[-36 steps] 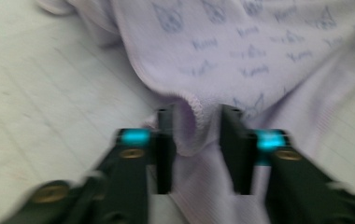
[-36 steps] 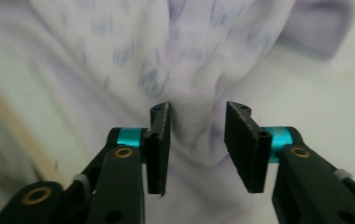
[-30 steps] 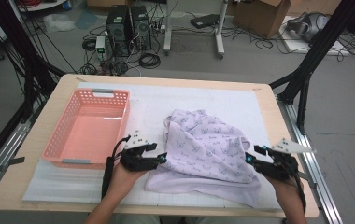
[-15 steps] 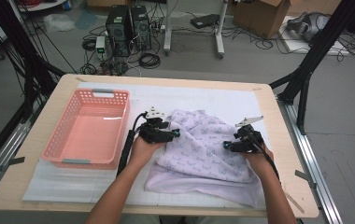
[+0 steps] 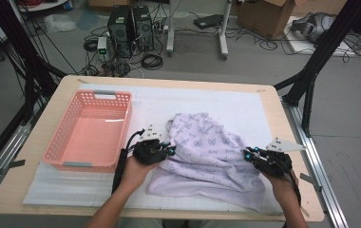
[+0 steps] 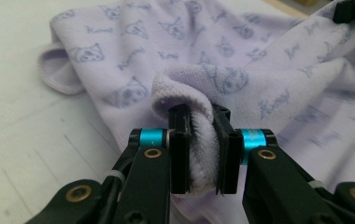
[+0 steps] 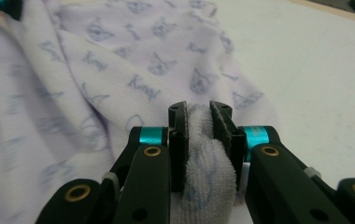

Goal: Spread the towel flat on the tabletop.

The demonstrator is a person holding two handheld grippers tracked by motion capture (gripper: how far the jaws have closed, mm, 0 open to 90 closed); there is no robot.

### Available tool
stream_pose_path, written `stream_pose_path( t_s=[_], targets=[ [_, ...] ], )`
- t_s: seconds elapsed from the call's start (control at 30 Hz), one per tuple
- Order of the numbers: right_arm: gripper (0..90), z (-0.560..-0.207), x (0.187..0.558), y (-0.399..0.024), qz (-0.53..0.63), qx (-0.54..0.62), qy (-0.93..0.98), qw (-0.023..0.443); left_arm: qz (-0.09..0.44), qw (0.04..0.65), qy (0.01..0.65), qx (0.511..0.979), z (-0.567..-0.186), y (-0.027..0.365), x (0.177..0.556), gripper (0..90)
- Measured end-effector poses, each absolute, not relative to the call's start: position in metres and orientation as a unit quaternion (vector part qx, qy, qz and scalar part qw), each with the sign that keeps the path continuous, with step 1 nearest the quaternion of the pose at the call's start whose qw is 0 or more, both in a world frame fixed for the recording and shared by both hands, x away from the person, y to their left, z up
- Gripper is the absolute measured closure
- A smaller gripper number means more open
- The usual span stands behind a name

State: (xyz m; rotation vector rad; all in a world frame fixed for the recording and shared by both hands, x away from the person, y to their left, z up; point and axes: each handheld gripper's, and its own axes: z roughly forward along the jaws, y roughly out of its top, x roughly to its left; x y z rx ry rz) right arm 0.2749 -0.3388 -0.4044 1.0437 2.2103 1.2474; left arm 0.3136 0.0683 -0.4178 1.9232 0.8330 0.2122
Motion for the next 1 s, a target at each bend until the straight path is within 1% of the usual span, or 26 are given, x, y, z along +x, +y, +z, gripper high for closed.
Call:
stream_pose_path(
  t_s=[0.07, 0.1, 0.17, 0.2, 0.27, 0.3, 0.37, 0.4, 0.43, 0.47, 0.53, 0.57, 0.67, 0.77, 0.8, 0.87, 0.93, 0.97, 1.0],
  targets=[
    [77.6, -0.404, 0.268, -0.340, 0.451, 0.363, 0.792, 0.195, 0.081, 0.499, 0.340, 0.793, -0.420, 0.074, 0.301, 78.5],
    [77.7, -0.403, 0.255, -0.341, 0.450, 0.353, 0.800, 0.181, 0.079, 0.497, 0.336, 0.796, -0.422, 0.076, 0.296, 78.3],
    [77.6, -0.405, 0.247, -0.341, 0.432, 0.351, 0.814, 0.165, 0.063, 0.497, 0.335, 0.798, -0.427, 0.081, 0.285, 77.1],
    [77.2, -0.407, 0.244, -0.340, 0.418, 0.351, 0.824, 0.152, 0.063, 0.497, 0.335, 0.798, -0.427, 0.081, 0.285, 75.0],
    [72.9, -0.411, 0.244, -0.339, 0.397, 0.347, 0.841, 0.120, 0.056, 0.496, 0.336, 0.799, -0.427, 0.082, 0.284, 65.8],
    [69.0, -0.410, 0.243, -0.338, 0.400, 0.348, 0.840, 0.115, 0.062, 0.499, 0.339, 0.795, -0.424, 0.083, 0.288, 59.3],
    [63.8, -0.403, 0.247, -0.340, 0.422, 0.354, 0.826, 0.123, 0.067, 0.500, 0.343, 0.792, -0.421, 0.082, 0.292, 48.6],
    [61.4, -0.398, 0.250, -0.342, 0.436, 0.360, 0.814, 0.132, 0.071, 0.501, 0.346, 0.790, -0.419, 0.082, 0.298, 46.1],
    [61.4, -0.398, 0.250, -0.342, 0.436, 0.360, 0.814, 0.132, 0.076, 0.499, 0.350, 0.789, -0.416, 0.080, 0.304, 46.1],
    [57.3, -0.390, 0.260, -0.344, 0.454, 0.371, 0.796, 0.149, 0.081, 0.498, 0.354, 0.788, -0.413, 0.079, 0.312, 42.2],
    [55.5, -0.384, 0.274, -0.346, 0.458, 0.383, 0.785, 0.167, 0.087, 0.496, 0.368, 0.782, -0.409, 0.076, 0.327, 41.2],
    [54.2, -0.382, 0.281, -0.346, 0.462, 0.389, 0.779, 0.168, 0.080, 0.508, 0.382, 0.768, -0.405, 0.074, 0.342, 41.2],
    [52.4, -0.377, 0.305, -0.346, 0.459, 0.405, 0.772, 0.171, 0.089, 0.515, 0.388, 0.759, -0.401, 0.072, 0.353, 42.5],
    [50.9, -0.376, 0.323, -0.342, 0.441, 0.414, 0.777, 0.174, 0.106, 0.501, 0.395, 0.763, -0.398, 0.065, 0.371, 42.5],
    [50.4, -0.377, 0.342, -0.336, 0.413, 0.420, 0.790, 0.170, 0.107, 0.496, 0.396, 0.766, -0.398, 0.063, 0.377, 42.5],
    [50.2, -0.381, 0.360, -0.330, 0.392, 0.421, 0.802, 0.163, 0.109, 0.481, 0.403, 0.771, -0.404, 0.056, 0.395, 43.0],
    [50.2, -0.387, 0.375, -0.325, 0.380, 0.421, 0.809, 0.156, 0.108, 0.476, 0.408, 0.772, -0.407, 0.054, 0.400, 43.9],
    [50.2, -0.387, 0.375, -0.325, 0.380, 0.421, 0.809, 0.156, 0.107, 0.470, 0.412, 0.773, -0.411, 0.052, 0.405, 43.9],
    [50.6, -0.396, 0.387, -0.320, 0.369, 0.422, 0.816, 0.139, 0.104, 0.462, 0.413, 0.778, -0.414, 0.049, 0.410, 42.7]
  ],
)
